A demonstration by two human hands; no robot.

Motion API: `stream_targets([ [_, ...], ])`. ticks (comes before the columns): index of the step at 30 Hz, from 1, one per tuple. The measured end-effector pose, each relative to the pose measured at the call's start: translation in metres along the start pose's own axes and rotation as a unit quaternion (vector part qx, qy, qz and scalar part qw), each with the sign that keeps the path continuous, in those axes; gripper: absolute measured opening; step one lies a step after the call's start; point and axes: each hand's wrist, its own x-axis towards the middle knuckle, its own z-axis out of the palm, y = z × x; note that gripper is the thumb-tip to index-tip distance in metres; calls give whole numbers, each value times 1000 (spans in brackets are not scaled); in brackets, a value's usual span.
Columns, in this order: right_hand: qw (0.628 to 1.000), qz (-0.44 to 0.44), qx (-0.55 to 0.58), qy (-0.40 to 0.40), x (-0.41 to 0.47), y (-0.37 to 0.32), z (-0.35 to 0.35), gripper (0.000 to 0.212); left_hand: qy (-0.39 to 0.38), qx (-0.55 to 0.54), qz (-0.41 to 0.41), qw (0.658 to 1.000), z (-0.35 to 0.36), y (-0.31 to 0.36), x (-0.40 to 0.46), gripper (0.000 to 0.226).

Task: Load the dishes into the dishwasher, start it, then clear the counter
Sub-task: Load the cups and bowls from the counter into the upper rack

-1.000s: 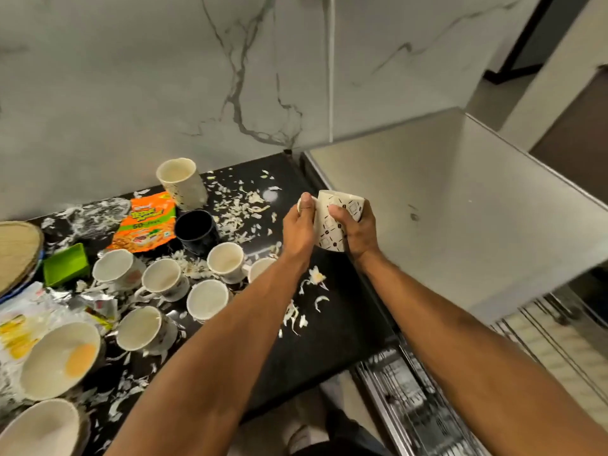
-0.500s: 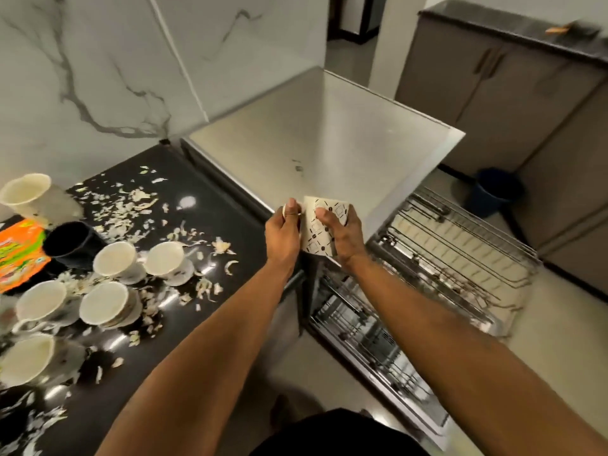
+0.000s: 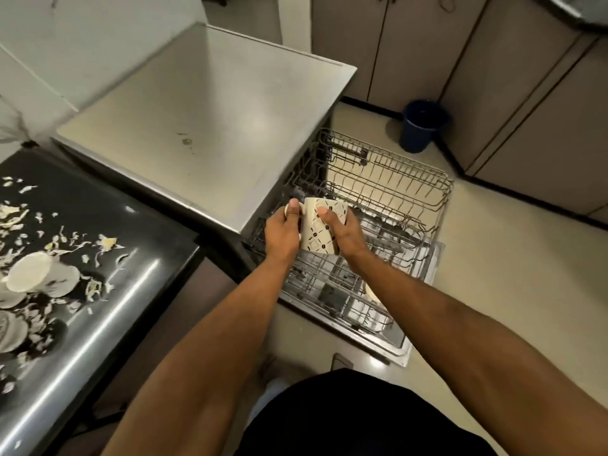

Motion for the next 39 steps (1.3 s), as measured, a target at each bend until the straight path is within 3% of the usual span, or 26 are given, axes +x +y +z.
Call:
stream_targets([
  [8, 992, 94, -54, 64, 4, 35, -52, 57, -77, 88, -126, 985, 51, -36, 10, 34],
  [10, 990, 109, -53, 70, 5, 45, -60, 52, -81, 96, -166, 978, 63, -44, 16, 32],
  [14, 984, 156, -68, 59, 12, 58, -69, 64, -72, 101, -236, 964, 80, -63, 33, 32],
  [17, 974, 210, -63, 65, 20, 69, -70, 53, -78, 129, -267, 952, 86, -80, 46, 28],
  [23, 942, 317, -66, 90, 40, 89, -66, 35, -147, 268, -271, 913, 88, -107, 76, 23],
  [27, 920, 364, -63, 129, 54, 102, -68, 43, -205, 325, -251, 889, 95, -126, 93, 18],
  [33, 894, 413, -78, 154, 76, 119, -65, 60, -247, 358, -258, 863, 108, -157, 109, 29],
  [39, 875, 454, -70, 155, 92, 128, -66, 57, -261, 393, -265, 841, 120, -176, 120, 23],
])
